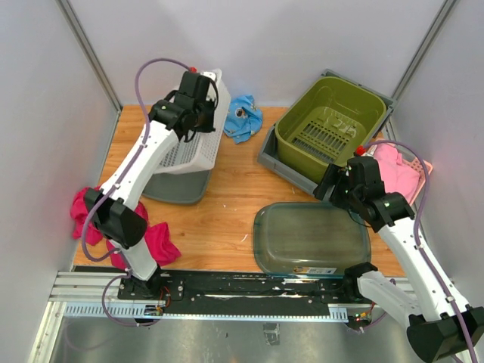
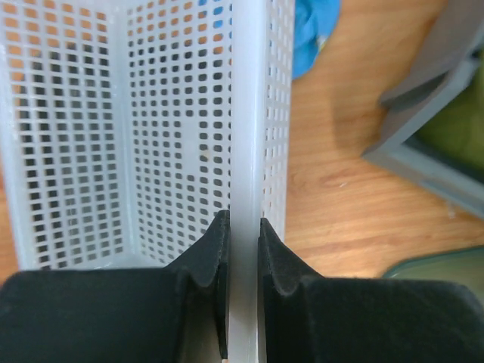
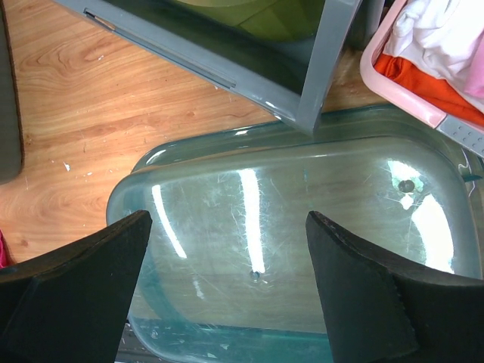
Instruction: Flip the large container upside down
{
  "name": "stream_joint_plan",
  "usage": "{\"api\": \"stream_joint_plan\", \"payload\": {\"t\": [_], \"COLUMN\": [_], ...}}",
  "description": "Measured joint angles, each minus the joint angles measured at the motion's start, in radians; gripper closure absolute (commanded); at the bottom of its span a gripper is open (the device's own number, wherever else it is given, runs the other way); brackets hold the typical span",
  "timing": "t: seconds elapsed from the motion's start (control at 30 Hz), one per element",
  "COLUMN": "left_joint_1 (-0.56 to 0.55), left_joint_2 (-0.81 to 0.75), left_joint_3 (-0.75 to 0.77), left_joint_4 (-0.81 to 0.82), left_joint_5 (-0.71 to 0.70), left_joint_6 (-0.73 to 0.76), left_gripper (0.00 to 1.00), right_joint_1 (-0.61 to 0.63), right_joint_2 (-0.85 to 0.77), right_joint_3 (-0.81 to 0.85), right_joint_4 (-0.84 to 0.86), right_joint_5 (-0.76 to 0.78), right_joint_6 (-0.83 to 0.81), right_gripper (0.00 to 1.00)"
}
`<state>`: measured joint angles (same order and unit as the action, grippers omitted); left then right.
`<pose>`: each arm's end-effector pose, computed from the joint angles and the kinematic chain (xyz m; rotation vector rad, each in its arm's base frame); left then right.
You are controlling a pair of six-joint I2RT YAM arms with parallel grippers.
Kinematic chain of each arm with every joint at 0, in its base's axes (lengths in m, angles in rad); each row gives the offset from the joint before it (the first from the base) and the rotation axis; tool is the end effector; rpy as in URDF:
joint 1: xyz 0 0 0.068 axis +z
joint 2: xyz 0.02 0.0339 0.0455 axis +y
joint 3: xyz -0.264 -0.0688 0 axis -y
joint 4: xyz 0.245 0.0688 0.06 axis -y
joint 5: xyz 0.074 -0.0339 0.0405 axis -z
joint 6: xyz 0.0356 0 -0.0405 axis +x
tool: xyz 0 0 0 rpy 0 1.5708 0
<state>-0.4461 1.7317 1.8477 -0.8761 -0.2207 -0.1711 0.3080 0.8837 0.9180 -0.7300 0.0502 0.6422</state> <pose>0.3439 -0.1558 0.3871 0.2075 2.2994 -0.0571 0.1715 0.0527 0.3157 0.4100 2.2680 0.4417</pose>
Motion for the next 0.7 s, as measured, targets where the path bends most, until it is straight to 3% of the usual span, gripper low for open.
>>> {"api": "stream_joint_plan", "payload": {"t": [0.13, 0.27, 0.37, 0.53, 0.7], "left_joint_1": [0.002, 0.006, 0.000, -0.010, -0.007], "left_joint_2": [-0.053, -0.147, -0.238, -0.369, -0.436], "left_joint_3": [0.088, 0.089, -0.027, -0.366, -0.640], "left_joint_4": [-0.003, 0.016, 0.120, 0.401, 0.651], "left_joint_5": [0.051, 0.217, 0.385, 0.644, 0.746], "left_joint_6": [-0.005, -0.070, -0.151, -0.360, -0.523], "left_gripper": [1.00, 1.00, 1.00, 1.00, 1.00], "right_joint_1": [0.000, 0.000, 0.000, 0.000, 0.000], "right_joint_2": [-0.001, -0.001, 0.003, 0.008, 0.005], "right_joint_3": [0.000, 0.000, 0.000, 0.000, 0.000], "right_joint_4": [0.000, 0.001, 0.008, 0.020, 0.023], "right_joint_5": [0.000, 0.000, -0.001, -0.002, -0.002], "right_joint_6": [0.000, 0.000, 0.000, 0.000, 0.000], "right_gripper": [0.15, 0.16, 0.16, 0.16, 0.16]}}
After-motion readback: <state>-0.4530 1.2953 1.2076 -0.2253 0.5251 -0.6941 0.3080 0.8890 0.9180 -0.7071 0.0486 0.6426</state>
